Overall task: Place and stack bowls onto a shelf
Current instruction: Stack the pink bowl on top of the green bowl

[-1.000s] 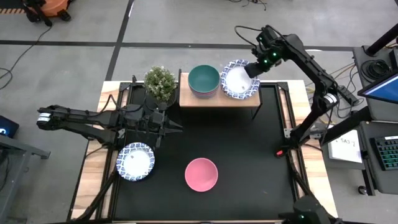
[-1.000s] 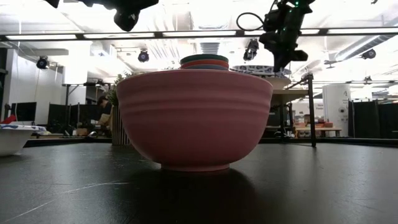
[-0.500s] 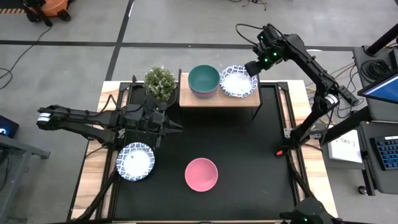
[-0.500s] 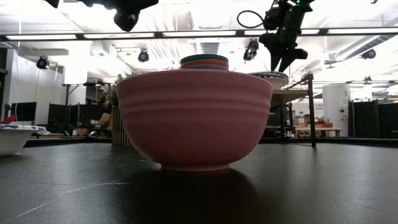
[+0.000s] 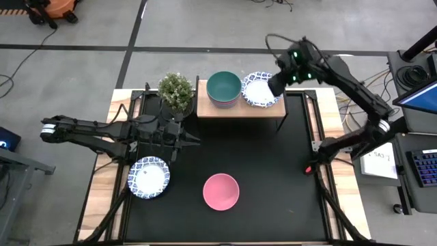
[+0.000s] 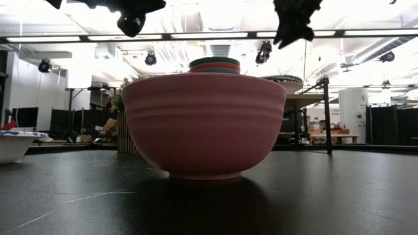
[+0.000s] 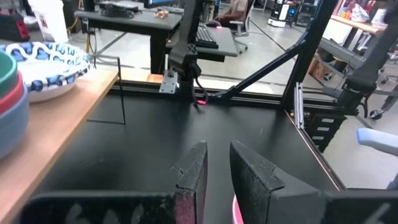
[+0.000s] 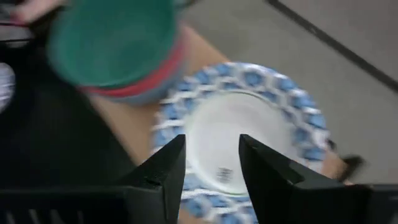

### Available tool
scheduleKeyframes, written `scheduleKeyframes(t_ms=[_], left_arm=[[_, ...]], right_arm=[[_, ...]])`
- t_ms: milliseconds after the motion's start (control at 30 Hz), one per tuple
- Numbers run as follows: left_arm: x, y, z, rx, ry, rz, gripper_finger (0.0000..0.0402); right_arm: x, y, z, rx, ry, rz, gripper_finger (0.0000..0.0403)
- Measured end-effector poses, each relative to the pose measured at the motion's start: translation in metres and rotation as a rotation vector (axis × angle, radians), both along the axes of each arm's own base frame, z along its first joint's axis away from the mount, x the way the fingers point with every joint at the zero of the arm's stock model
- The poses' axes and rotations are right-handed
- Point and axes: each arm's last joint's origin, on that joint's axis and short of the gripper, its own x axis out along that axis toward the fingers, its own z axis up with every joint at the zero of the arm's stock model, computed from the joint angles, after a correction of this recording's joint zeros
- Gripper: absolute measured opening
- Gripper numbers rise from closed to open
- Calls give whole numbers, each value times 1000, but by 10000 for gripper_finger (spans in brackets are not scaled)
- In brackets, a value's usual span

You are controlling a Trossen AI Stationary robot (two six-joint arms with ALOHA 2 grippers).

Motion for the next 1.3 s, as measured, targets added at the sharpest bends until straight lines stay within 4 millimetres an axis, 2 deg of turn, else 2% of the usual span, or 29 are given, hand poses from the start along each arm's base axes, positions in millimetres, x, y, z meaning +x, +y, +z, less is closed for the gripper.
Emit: scheduleKeyframes(t_ms=[133, 300, 600, 767, 933, 1133, 1300], left_arm=[[0, 0, -1, -39, 8, 8, 52], [0, 0, -1, -69, 10, 14, 52], [0, -2, -1, -71, 12, 3, 52], [2, -4, -2, -71, 18, -7, 52], [15, -4, -10, -92, 27, -2, 52], [37, -5, -28, -155, 112, 18, 52], [59, -9, -32, -232, 252, -25, 61]], right_arm=[[3, 36, -7, -35, -69, 99, 118], [5, 76, -28, -39, -147, 222, 84], [7, 125, -78, -82, -222, 462, 32], [9, 143, -106, -144, -291, 577, 19], [6, 157, -130, -245, -337, 702, 18], [-6, 167, -142, -350, -395, 796, 18], [-18, 172, -145, -399, -422, 836, 18]])
